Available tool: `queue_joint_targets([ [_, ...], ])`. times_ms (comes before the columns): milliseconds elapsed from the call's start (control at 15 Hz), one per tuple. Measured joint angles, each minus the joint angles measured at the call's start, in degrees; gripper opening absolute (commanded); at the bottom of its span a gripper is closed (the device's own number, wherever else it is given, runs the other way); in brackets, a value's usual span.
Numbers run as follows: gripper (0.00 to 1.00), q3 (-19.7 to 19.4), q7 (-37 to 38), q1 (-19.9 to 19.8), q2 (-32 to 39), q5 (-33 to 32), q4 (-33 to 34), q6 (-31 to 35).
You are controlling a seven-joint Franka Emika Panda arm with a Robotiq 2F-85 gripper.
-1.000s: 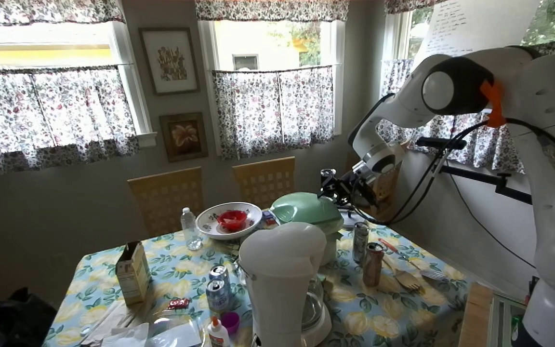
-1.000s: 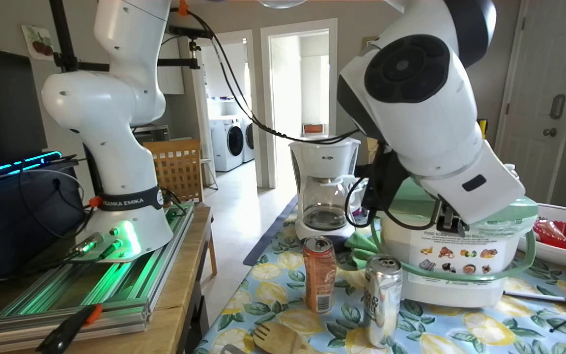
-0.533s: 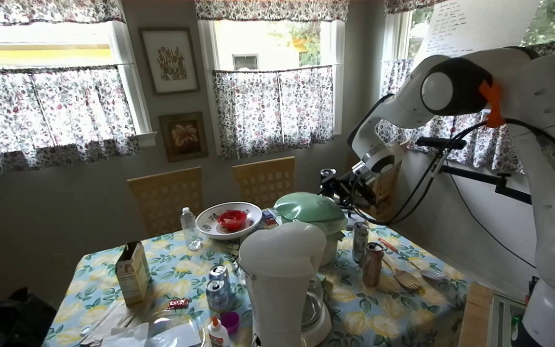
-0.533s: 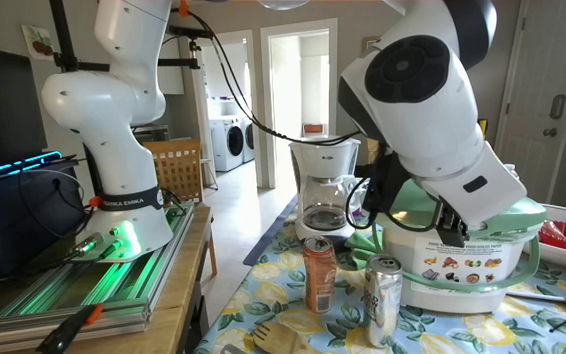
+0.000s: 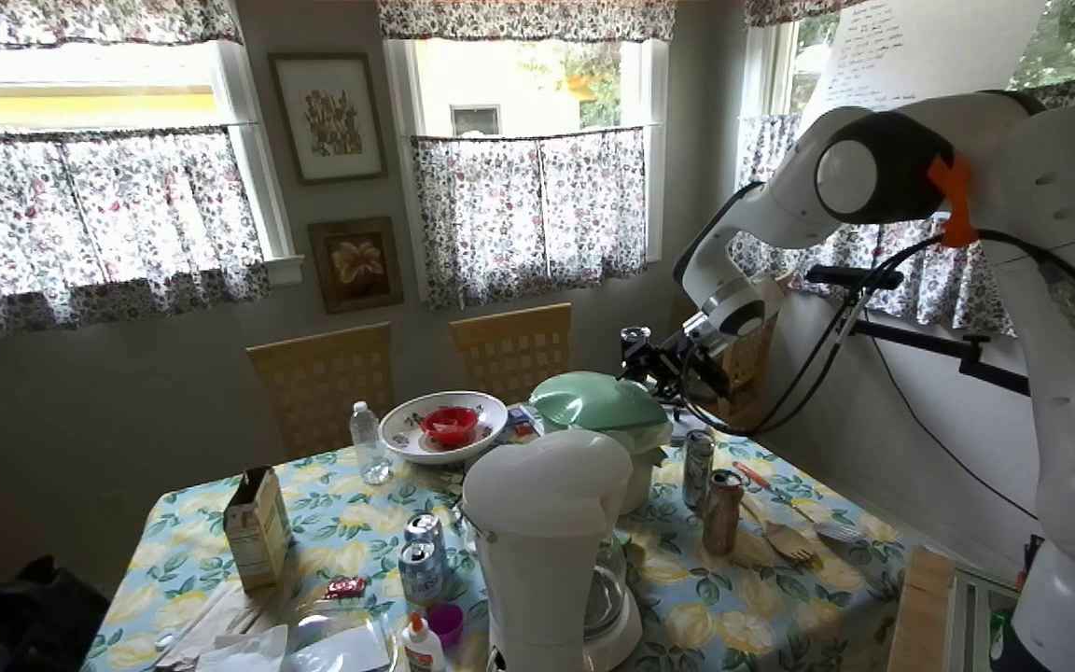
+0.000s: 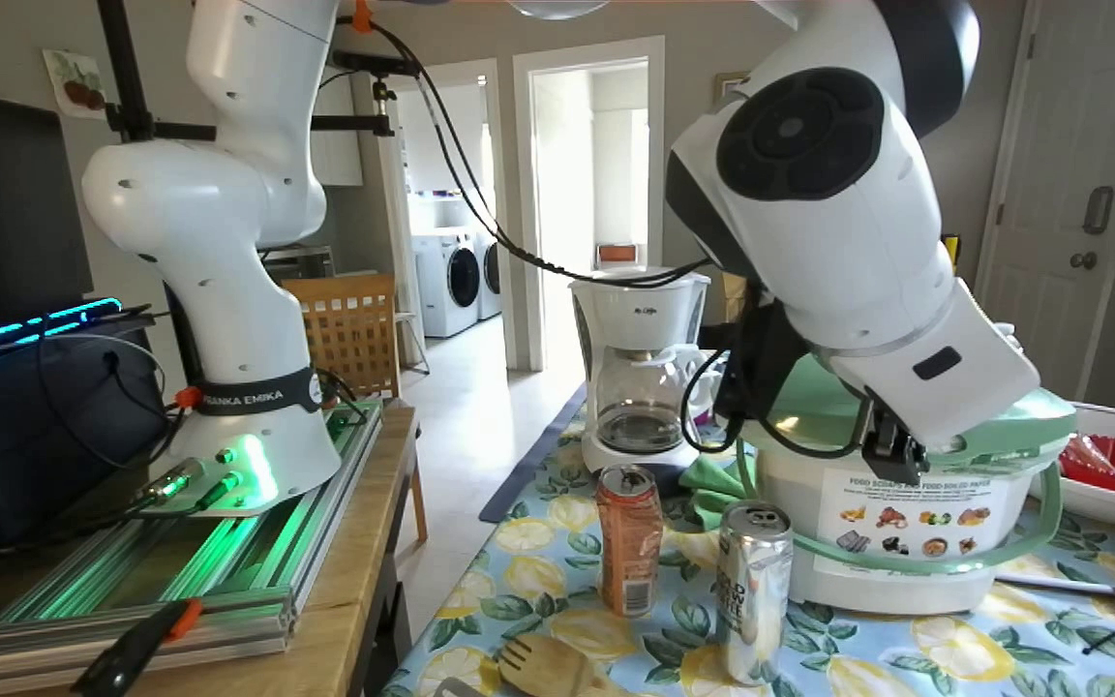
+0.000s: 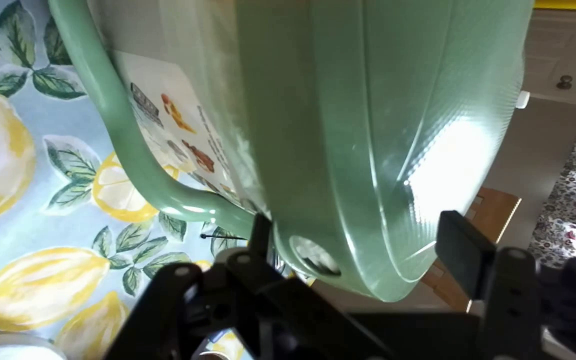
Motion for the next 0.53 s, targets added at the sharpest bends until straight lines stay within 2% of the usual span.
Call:
queue_joint_targets([
  [133, 1.00, 0.0, 0.0, 0.0, 0.0, 0.0, 0.0, 0.2],
  [533, 1.00, -0.1, 0.0, 0.0, -0.1, 0.0, 0.0, 0.3],
])
